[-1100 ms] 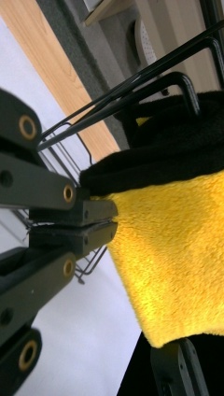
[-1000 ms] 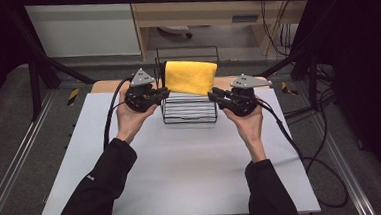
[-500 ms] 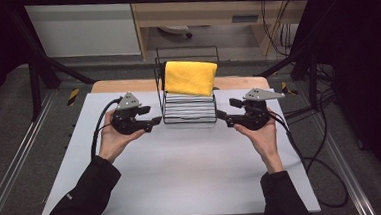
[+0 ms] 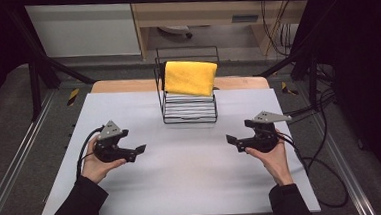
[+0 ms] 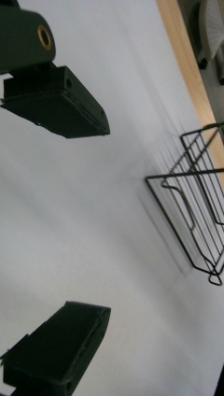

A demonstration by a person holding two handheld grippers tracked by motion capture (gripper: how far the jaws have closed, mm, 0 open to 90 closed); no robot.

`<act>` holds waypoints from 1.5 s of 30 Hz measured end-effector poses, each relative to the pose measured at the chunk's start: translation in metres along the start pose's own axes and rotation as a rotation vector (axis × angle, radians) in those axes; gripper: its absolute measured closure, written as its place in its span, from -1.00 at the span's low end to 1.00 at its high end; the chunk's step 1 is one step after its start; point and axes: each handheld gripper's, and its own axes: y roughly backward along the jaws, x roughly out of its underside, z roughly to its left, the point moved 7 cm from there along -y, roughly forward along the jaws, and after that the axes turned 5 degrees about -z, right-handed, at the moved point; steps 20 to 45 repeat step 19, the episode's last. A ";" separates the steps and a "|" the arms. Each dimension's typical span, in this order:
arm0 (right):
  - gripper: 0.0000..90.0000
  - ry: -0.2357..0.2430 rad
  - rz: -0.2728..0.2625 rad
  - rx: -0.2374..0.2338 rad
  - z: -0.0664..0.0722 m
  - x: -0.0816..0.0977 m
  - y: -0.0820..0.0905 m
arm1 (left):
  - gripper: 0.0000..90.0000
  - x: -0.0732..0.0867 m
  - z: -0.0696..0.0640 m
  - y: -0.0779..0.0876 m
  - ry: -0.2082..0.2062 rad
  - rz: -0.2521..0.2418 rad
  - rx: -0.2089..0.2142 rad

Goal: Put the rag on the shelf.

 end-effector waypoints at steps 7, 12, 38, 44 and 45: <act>-0.97 -0.036 0.050 0.009 -0.010 0.046 0.009 | -0.79 0.034 0.006 0.012 0.051 0.001 -0.004; -0.98 -0.059 0.080 0.012 -0.016 0.071 0.019 | -0.78 0.052 0.009 0.015 0.050 0.016 -0.016; -0.98 -0.073 0.070 0.009 -0.016 0.077 0.025 | -0.77 0.062 0.007 0.017 0.032 0.028 -0.024; -0.98 -0.073 0.070 0.009 -0.016 0.077 0.025 | -0.77 0.062 0.007 0.017 0.032 0.028 -0.024; -0.98 -0.073 0.070 0.009 -0.016 0.077 0.025 | -0.77 0.062 0.007 0.017 0.032 0.028 -0.024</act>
